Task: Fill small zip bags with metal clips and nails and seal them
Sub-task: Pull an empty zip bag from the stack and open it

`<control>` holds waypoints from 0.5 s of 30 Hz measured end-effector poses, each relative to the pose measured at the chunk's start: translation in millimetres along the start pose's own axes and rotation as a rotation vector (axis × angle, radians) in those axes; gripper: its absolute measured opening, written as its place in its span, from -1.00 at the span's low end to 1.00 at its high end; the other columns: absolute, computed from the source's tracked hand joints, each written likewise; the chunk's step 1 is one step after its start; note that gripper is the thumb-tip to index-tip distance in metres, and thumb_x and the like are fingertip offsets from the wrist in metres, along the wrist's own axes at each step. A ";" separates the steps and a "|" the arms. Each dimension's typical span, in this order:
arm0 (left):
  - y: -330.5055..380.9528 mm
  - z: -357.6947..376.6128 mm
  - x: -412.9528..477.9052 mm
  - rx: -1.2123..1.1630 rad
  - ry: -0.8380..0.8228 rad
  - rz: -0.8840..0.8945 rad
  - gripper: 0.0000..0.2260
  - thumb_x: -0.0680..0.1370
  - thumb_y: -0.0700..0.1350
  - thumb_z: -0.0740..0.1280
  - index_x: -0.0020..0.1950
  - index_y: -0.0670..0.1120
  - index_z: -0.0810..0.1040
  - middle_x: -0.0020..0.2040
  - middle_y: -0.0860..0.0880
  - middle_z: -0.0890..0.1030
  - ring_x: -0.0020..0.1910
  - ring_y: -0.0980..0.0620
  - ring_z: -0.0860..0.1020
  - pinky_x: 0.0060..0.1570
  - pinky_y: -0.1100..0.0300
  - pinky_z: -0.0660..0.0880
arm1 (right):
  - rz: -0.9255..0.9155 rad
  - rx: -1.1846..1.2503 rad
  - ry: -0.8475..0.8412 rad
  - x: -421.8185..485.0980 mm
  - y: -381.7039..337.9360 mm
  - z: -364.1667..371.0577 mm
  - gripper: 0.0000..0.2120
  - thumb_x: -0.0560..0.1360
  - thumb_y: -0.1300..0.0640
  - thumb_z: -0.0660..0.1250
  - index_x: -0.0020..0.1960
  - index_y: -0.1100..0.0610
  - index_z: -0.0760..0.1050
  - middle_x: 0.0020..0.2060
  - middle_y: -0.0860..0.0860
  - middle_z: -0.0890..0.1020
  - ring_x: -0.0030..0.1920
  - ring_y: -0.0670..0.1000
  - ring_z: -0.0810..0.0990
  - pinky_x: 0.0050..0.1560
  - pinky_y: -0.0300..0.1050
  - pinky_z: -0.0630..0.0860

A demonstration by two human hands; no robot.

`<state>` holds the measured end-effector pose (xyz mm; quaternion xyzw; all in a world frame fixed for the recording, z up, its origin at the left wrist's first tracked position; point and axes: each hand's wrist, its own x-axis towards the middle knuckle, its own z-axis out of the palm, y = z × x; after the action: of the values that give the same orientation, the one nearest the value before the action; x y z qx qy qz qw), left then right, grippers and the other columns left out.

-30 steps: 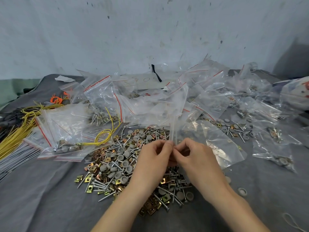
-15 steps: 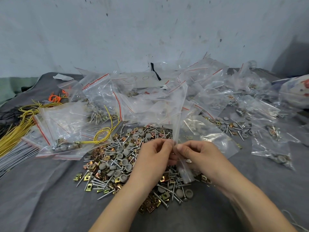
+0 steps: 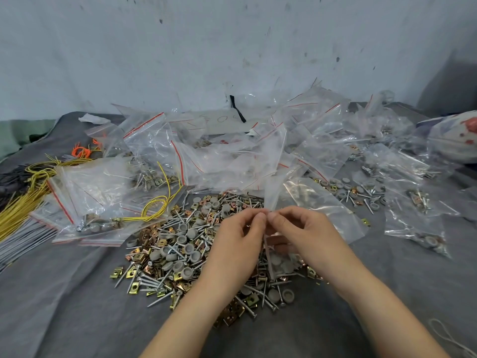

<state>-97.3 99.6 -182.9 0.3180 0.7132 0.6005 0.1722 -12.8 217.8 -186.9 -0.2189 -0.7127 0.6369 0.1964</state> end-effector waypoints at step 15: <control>-4.4 -3.0 -3.7 0.162 0.025 0.079 -0.92 0.60 -0.06 0.32 -0.02 0.07 0.61 -0.23 0.23 0.66 -0.27 0.33 0.59 -0.30 0.48 0.40 | -0.143 -0.277 0.037 -0.3 2.5 1.2 -0.88 0.60 -0.01 0.33 -0.08 -0.08 0.60 -0.20 -0.13 0.71 -0.18 -0.10 0.69 -0.09 -0.07 0.61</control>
<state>-97.5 94.6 -186.9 0.3511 0.7483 0.5513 0.1131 -13.0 216.9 -189.6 -0.2042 -0.8038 0.5127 0.2223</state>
